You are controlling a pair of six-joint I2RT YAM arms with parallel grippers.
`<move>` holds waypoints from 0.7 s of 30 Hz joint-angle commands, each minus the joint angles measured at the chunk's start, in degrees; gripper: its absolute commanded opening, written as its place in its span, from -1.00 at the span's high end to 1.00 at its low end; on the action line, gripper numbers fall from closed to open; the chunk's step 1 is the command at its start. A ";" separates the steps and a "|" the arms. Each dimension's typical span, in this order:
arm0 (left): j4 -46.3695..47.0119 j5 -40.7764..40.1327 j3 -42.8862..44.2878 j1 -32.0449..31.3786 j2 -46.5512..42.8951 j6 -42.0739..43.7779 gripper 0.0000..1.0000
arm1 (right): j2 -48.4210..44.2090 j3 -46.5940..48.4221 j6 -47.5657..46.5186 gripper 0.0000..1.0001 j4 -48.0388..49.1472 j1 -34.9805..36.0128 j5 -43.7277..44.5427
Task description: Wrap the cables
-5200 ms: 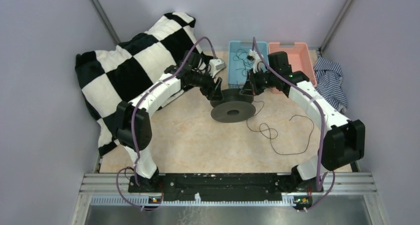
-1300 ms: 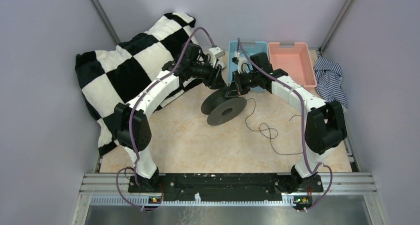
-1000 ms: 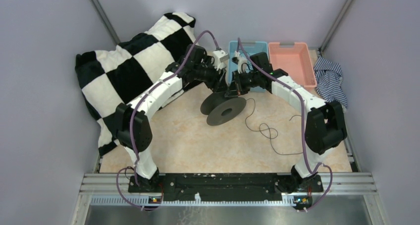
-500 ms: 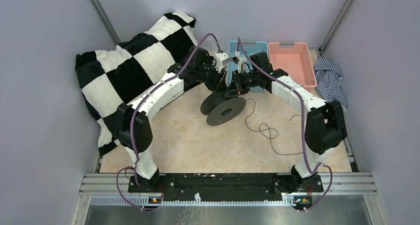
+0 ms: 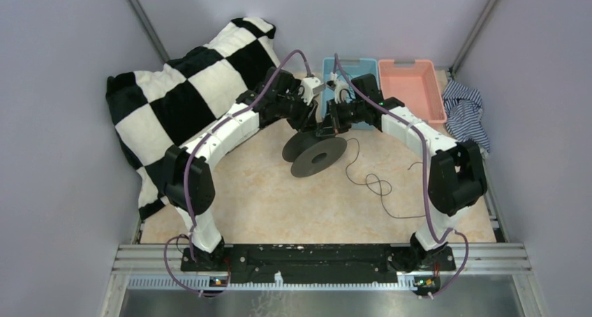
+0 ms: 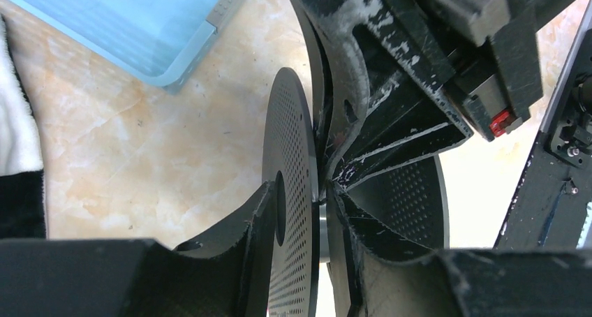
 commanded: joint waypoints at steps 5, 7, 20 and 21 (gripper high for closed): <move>1.14 -0.16 -1.26 0.09 -3.04 0.71 0.32 | -0.13 1.13 0.07 1.00 1.67 0.87 -0.79; 1.53 0.01 -1.10 0.01 -2.97 0.45 0.38 | -0.10 1.14 0.02 1.00 1.63 0.87 -0.77; 1.35 1.09 -0.07 0.01 -2.44 -0.21 0.77 | -0.13 1.03 0.07 1.00 1.79 0.92 -1.16; 1.31 1.06 -0.04 0.00 -2.44 -0.22 0.95 | -0.12 1.06 0.11 1.00 1.80 0.89 -1.22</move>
